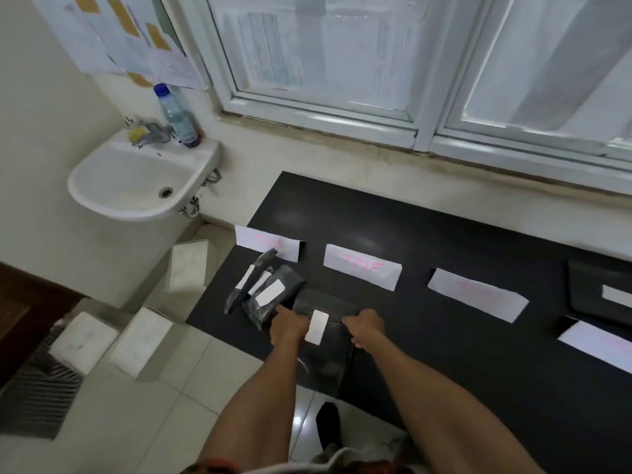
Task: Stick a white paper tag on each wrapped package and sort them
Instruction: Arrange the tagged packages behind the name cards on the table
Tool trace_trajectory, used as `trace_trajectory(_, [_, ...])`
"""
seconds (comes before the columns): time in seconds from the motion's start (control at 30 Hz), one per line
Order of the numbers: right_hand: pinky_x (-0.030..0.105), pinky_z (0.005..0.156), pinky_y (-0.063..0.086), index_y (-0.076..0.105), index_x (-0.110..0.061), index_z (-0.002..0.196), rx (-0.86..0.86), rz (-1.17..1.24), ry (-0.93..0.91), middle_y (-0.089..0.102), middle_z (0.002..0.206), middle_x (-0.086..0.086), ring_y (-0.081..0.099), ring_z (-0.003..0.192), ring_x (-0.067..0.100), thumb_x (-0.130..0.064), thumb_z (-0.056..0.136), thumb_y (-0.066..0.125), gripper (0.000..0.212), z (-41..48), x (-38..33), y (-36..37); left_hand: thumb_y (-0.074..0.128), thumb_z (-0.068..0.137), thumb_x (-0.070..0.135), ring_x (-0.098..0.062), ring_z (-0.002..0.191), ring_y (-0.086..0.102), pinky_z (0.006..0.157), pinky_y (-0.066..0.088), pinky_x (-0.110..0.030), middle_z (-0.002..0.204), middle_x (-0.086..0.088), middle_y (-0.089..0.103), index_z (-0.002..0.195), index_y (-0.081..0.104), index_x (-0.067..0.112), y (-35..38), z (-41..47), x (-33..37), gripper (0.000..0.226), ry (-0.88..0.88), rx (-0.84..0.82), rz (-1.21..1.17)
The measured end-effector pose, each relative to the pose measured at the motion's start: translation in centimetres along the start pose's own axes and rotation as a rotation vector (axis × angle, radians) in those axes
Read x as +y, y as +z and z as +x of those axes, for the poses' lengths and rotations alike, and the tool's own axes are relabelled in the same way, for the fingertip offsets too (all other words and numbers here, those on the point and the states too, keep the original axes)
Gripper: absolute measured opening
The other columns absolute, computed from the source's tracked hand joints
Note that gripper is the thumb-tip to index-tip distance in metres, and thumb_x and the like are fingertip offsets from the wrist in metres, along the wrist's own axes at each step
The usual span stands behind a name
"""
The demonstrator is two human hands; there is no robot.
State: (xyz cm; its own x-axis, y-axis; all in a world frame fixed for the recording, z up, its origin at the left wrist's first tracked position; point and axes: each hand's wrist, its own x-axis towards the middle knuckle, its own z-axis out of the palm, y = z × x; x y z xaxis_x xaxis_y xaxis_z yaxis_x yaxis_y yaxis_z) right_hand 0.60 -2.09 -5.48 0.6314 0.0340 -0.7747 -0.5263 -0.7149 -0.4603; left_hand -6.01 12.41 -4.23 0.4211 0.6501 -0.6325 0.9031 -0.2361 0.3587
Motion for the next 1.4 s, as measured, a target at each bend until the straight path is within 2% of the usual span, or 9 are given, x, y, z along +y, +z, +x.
trace_trajectory(0.17, [0.036,0.068,0.060,0.060,-0.001,0.108,-0.003,0.082,0.050,0.065,0.100,0.014,0.070,0.074,0.028,-0.028,0.083,0.066,0.038,-0.2,-0.3,-0.4,0.062,0.082,0.030,-0.036,0.121,0.056,0.095,0.047,-0.037,0.132,-0.020,0.057,0.130,0.053,-0.002,-0.4,0.9,0.0,0.058,-0.003,-0.075,0.009])
trace_trajectory(0.47, [0.038,0.081,0.059,0.058,-0.003,0.116,-0.026,0.295,0.103,0.064,0.107,0.012,0.068,0.084,0.024,-0.031,0.079,0.072,0.049,0.4,0.9,-1.4,0.056,0.094,0.030,-0.033,0.109,0.059,0.097,0.045,-0.038,0.117,-0.017,0.063,0.110,0.060,0.008,-0.3,1.0,1.4,0.028,0.289,-0.177,-0.138])
trace_trajectory(0.57, [0.036,0.091,0.052,0.056,-0.007,0.118,0.113,0.319,0.011,0.061,0.119,0.009,0.061,0.106,0.028,-0.045,0.062,0.082,0.072,0.5,1.4,-3.0,0.062,0.091,0.024,-0.027,0.087,0.063,0.090,0.053,-0.046,0.098,-0.016,0.067,0.086,0.060,0.015,-0.9,0.5,3.0,0.011,0.396,-0.321,-0.253])
trace_trajectory(0.63, [0.039,0.095,0.051,0.050,-0.016,0.126,0.172,0.368,-0.109,0.057,0.124,0.002,0.058,0.111,0.025,-0.053,0.048,0.085,0.094,0.4,1.6,-5.1,0.061,0.093,0.015,-0.025,0.084,0.064,0.084,0.055,-0.043,0.097,-0.019,0.067,0.091,0.063,0.008,-2.1,-0.7,5.3,0.007,0.415,-0.364,-0.328])
trace_trajectory(0.83, [0.031,0.080,0.057,0.066,-0.025,0.092,0.130,0.481,-0.376,0.071,0.097,-0.003,0.066,0.086,0.011,-0.045,0.052,0.090,0.051,-1.1,1.5,-13.7,0.069,0.087,0.025,-0.029,0.092,0.071,0.085,0.058,-0.039,0.099,-0.013,0.073,0.101,0.073,0.012,-3.7,-3.4,14.0,0.019,0.487,-0.445,-0.241])
trace_trajectory(0.93, [0.028,0.073,0.057,0.067,-0.024,0.086,0.247,0.469,-0.399,0.070,0.086,-0.009,0.066,0.080,0.009,-0.053,0.052,0.087,0.049,-1.2,1.7,-18.2,0.067,0.088,0.028,-0.028,0.092,0.071,0.084,0.058,-0.039,0.100,-0.011,0.074,0.104,0.073,0.013,-1.9,-5.7,19.0,0.022,0.542,-0.515,-0.183])
trace_trajectory(1.1, [0.027,0.061,0.055,0.069,-0.011,0.079,0.277,0.677,-0.425,0.072,0.083,0.005,0.067,0.073,0.017,-0.032,0.061,0.089,0.034,-0.5,2.8,-25.7,0.068,0.086,0.037,-0.020,0.095,0.070,0.090,0.055,-0.037,0.103,-0.004,0.074,0.098,0.074,0.026,2.5,-8.7,26.2,0.018,0.701,-0.419,-0.102])
trace_trajectory(1.27, [0.035,0.067,0.061,0.070,-0.006,0.088,0.294,0.919,-0.418,0.073,0.088,0.012,0.071,0.079,0.025,-0.029,0.069,0.085,0.033,1.0,3.1,-29.3,0.066,0.065,0.074,-0.021,0.126,0.049,0.109,0.031,-0.056,0.131,0.004,0.057,0.126,0.054,0.039,5.5,-10.1,30.1,0.071,0.845,0.157,0.021])
trace_trajectory(1.4, [0.028,0.064,0.058,0.070,-0.007,0.095,0.335,1.080,-0.395,0.073,0.090,0.009,0.070,0.082,0.020,-0.028,0.077,0.078,0.029,2.5,0.9,-29.6,0.079,0.054,0.069,-0.029,0.139,0.033,0.112,0.027,-0.056,0.150,-0.006,0.033,0.150,0.016,0.034,5.6,-8.7,29.9,0.120,0.724,0.116,-0.210])
